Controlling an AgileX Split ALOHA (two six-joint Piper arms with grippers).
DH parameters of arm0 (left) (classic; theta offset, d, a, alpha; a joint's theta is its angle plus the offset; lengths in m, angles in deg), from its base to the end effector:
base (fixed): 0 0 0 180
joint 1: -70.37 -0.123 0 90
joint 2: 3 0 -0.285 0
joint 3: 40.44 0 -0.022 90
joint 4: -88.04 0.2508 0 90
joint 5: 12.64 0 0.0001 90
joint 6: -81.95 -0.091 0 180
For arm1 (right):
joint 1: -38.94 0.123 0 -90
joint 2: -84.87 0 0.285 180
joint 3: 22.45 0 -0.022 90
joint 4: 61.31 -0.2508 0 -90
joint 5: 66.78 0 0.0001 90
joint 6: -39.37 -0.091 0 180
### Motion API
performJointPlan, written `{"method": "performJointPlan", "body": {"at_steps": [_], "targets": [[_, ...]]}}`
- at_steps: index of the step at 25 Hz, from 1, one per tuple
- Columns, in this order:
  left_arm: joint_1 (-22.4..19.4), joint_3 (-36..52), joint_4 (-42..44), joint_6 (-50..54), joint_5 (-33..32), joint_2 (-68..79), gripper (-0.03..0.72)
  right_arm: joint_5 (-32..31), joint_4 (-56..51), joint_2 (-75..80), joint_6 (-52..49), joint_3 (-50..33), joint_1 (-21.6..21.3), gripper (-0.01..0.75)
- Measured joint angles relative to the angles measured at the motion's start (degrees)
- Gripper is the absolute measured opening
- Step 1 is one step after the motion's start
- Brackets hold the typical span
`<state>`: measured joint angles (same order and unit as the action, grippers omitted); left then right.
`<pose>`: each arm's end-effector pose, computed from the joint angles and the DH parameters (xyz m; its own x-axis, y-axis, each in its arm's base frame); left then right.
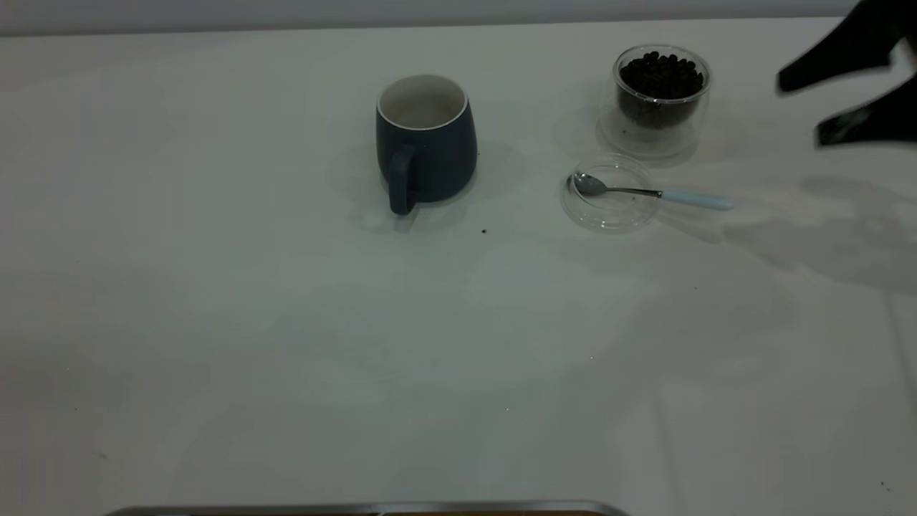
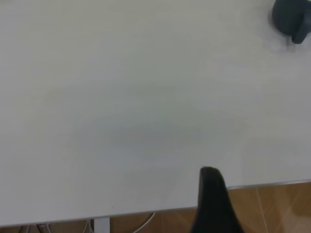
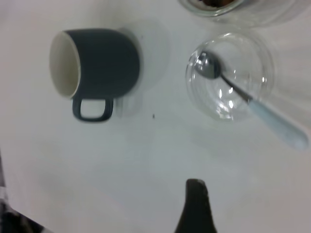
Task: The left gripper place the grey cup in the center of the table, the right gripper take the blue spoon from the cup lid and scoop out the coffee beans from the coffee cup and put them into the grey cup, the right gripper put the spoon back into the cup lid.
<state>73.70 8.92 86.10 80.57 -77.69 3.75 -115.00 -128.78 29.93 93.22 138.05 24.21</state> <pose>-0.0095 -0.0022 0.2675 -0.5155 0.0398 -0.8560 0.0893 0.9960 -0.0075 0.3457 -0.0260 0.1003 -0.9394 0.3024 -0.1614 0.1131 0.7178 0.6870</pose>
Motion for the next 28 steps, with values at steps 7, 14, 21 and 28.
{"method": "performJointPlan", "body": {"at_steps": [7, 14, 21, 28], "targets": [[0.00, 0.00, 0.00, 0.00, 0.00, 0.00, 0.555, -1.92, 31.09, -24.01, -30.71, -0.43, 4.70, 0.627], [0.00, 0.00, 0.00, 0.15, 0.00, -0.06, 0.555, -5.78, 50.62, -45.51, -45.36, -4.95, 13.79, 0.589], [0.00, 0.00, 0.00, 0.15, 0.00, -0.06, 0.555, -6.98, 52.34, -63.90, -40.40, -16.42, 14.74, 0.584], [0.00, 0.00, 0.00, 0.15, 0.00, -0.06, 0.555, -11.23, 52.41, -80.98, -37.09, -24.41, 14.74, 0.582]]}}
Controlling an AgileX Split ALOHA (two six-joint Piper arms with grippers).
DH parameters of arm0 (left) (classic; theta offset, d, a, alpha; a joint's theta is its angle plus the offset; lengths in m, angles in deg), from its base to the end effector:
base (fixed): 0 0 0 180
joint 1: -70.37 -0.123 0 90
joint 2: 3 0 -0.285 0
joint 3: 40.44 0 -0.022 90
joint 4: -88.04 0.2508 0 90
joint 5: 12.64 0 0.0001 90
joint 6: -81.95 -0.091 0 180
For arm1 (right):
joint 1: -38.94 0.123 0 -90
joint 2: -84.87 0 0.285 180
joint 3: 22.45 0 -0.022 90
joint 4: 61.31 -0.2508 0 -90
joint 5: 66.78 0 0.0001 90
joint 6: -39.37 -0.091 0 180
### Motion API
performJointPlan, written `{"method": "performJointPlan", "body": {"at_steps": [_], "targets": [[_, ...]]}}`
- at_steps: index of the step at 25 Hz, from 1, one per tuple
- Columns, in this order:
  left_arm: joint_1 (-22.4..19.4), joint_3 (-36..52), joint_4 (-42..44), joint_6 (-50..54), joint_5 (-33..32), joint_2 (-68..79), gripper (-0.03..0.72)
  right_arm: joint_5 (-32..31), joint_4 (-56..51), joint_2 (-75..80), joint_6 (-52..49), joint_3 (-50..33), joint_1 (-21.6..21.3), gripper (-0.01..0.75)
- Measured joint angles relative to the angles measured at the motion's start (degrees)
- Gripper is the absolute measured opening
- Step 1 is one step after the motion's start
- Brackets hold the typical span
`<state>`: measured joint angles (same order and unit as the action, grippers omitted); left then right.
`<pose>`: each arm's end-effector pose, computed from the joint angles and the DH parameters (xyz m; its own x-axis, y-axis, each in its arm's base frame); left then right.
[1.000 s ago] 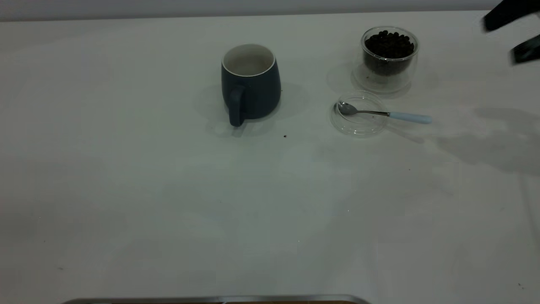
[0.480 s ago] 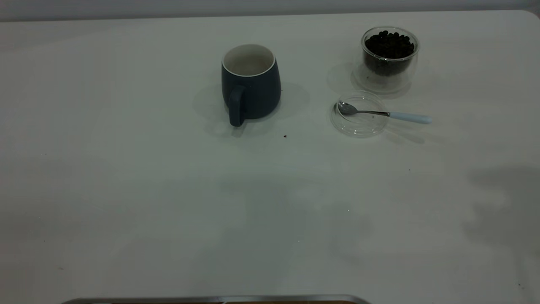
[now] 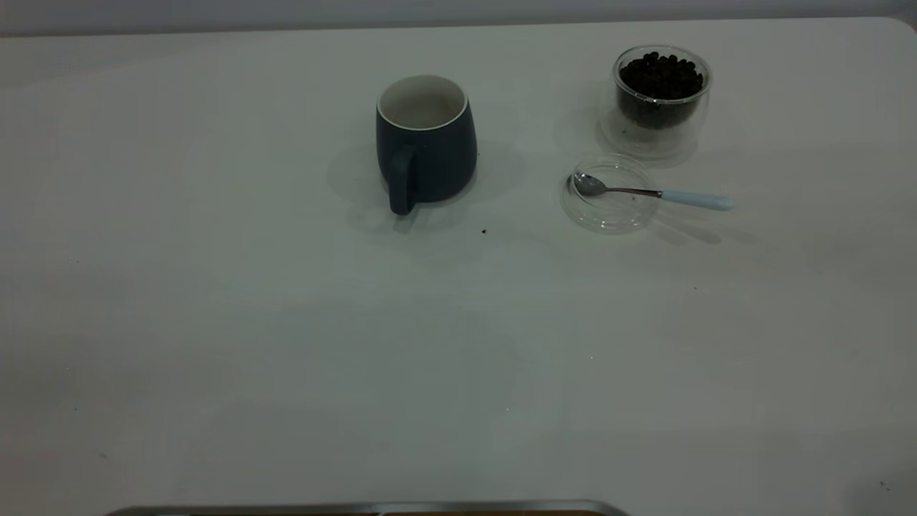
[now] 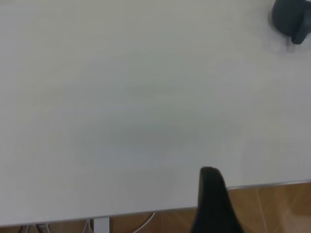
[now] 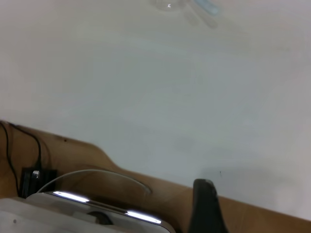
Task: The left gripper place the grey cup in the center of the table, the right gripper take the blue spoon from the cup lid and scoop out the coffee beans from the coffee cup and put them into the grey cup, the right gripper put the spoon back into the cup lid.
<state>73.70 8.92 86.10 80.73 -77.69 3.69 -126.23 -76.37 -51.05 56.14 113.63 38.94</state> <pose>-0.0096 -0.0022 0.2675 -0.5149 0.0370 -0.8565 0.0879 0.9961 -0.0098 0.0939 0.0204 0.2779 -0.8050 -0.1522 -0.5734 -0.2521 0.9627 0.0984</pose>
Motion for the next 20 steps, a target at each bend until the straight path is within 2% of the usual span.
{"method": "performJointPlan", "body": {"at_steps": [6, 13, 20], "targets": [[0.00, 0.00, 0.00, 0.00, 0.00, 0.00, 0.555, -10.63, -0.28, -15.12, 1.46, -0.28, 0.00, 0.578], [0.00, 0.00, 0.00, -0.05, 0.00, 0.00, 0.555, -9.32, 1.95, -31.02, 0.68, -0.78, 0.00, 0.579], [0.00, 0.00, 0.00, -0.17, 0.00, 0.00, 0.555, -5.95, 9.65, -36.59, -10.55, -5.70, 0.00, 0.579]]}}
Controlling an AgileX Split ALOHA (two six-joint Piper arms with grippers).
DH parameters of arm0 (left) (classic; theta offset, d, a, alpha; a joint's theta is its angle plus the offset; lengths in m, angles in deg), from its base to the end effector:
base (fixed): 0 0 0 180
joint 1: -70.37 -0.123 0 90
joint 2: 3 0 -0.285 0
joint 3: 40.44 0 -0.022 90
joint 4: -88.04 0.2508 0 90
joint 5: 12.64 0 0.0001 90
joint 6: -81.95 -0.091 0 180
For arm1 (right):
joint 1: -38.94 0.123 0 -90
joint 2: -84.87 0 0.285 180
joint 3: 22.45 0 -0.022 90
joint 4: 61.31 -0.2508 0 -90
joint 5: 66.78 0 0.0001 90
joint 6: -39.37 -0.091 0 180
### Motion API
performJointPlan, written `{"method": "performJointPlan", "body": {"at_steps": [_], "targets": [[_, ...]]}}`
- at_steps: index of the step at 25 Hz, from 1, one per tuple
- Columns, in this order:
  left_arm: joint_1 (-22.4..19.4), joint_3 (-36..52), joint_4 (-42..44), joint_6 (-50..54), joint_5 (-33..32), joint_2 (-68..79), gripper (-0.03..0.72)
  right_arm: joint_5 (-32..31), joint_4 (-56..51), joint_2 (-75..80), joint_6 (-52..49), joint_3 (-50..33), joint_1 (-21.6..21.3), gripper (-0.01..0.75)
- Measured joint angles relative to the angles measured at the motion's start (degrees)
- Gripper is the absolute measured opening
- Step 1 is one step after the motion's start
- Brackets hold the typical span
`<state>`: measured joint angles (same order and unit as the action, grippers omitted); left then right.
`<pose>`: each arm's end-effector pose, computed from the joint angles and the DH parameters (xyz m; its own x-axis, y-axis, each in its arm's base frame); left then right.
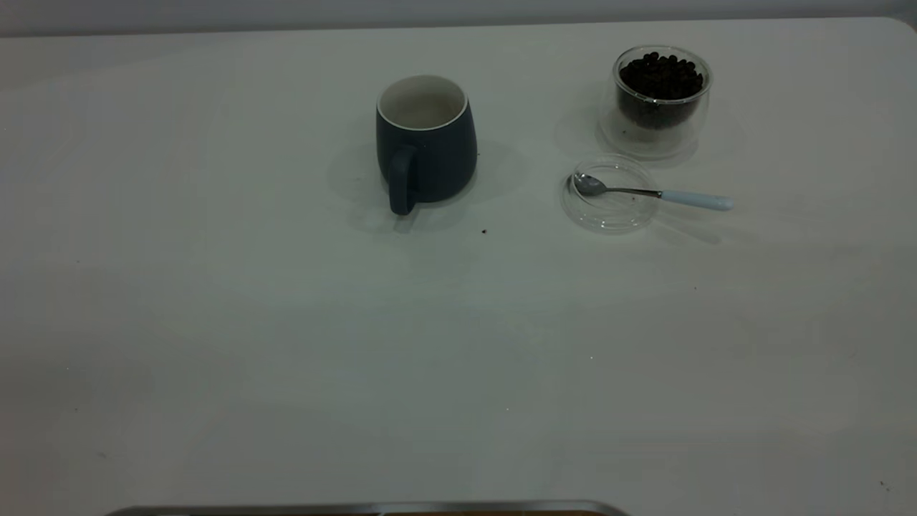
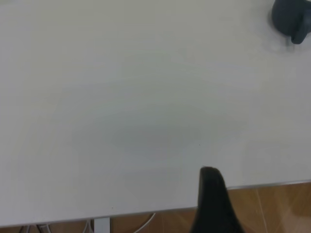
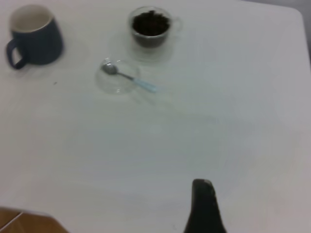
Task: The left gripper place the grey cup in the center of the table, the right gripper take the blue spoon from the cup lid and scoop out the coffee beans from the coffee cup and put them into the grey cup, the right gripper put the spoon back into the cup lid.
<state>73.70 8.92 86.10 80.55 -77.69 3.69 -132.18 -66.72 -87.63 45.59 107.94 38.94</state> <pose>-0.0096 -0.0022 0.2675 -0.5146 0.0401 -0.8565 0.0895 0.9960 -0.0072 -0.0074 0.0078 0.2662 -0.5297 -0.0688 -0.8454 -0.1092 0.9939 -0.0125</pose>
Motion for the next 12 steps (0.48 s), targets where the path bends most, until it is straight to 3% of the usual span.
{"method": "performJointPlan", "body": {"at_steps": [12], "targets": [[0.00, 0.00, 0.00, 0.00, 0.00, 0.00, 0.555, 0.67, 2.76, 0.00, -3.08, -0.17, 0.00, 0.579]]}}
